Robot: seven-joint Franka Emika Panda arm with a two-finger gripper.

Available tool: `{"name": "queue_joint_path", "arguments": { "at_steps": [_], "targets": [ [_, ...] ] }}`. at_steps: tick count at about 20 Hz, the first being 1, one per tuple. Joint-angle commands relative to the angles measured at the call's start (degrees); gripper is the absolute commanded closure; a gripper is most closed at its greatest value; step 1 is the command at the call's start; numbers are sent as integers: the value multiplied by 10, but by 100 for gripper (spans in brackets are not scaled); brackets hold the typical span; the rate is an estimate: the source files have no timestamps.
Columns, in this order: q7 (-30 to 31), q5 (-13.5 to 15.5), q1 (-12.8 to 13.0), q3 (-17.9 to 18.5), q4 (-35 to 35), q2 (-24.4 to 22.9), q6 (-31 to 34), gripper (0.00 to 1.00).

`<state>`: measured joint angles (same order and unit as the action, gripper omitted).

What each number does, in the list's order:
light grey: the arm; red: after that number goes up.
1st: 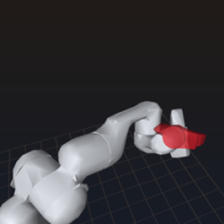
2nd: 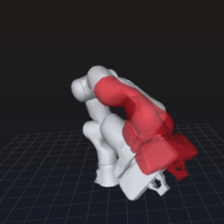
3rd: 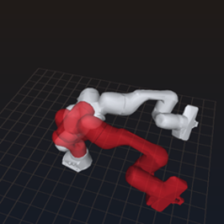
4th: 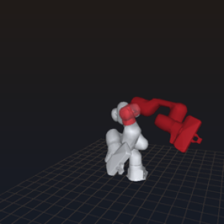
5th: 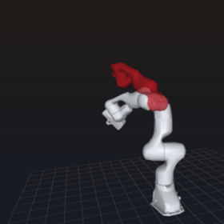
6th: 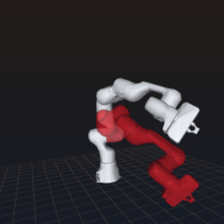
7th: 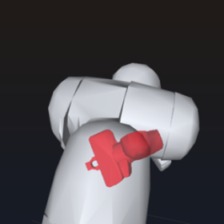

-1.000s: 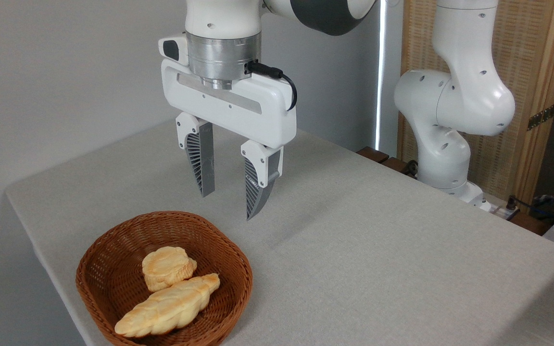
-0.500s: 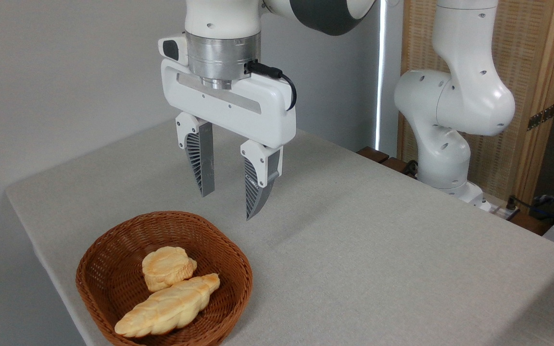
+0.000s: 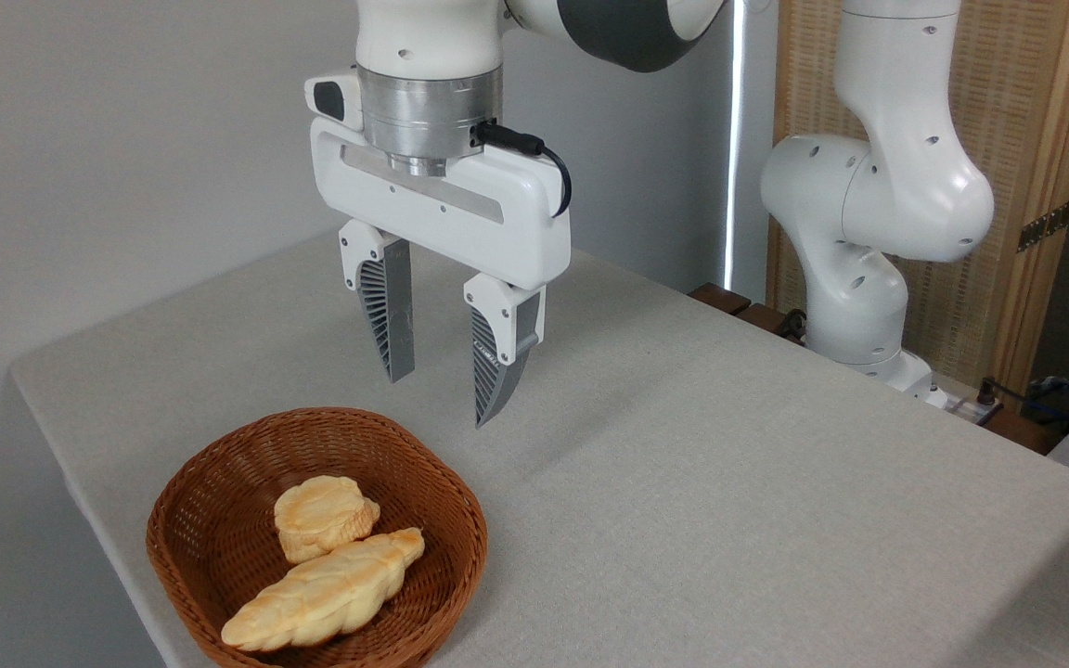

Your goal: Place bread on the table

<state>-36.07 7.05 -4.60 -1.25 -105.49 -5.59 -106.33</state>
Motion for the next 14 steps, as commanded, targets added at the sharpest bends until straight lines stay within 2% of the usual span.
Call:
{"name": "queue_joint_path", "arguments": {
  "at_steps": [1,10,14],
  "targets": [
    [-14,11,-3,-2,10,4,14,0],
    [-14,10,-2,-2,10,6,13,0],
    [-15,10,-1,-3,9,18,-11,0]
  ]
}}
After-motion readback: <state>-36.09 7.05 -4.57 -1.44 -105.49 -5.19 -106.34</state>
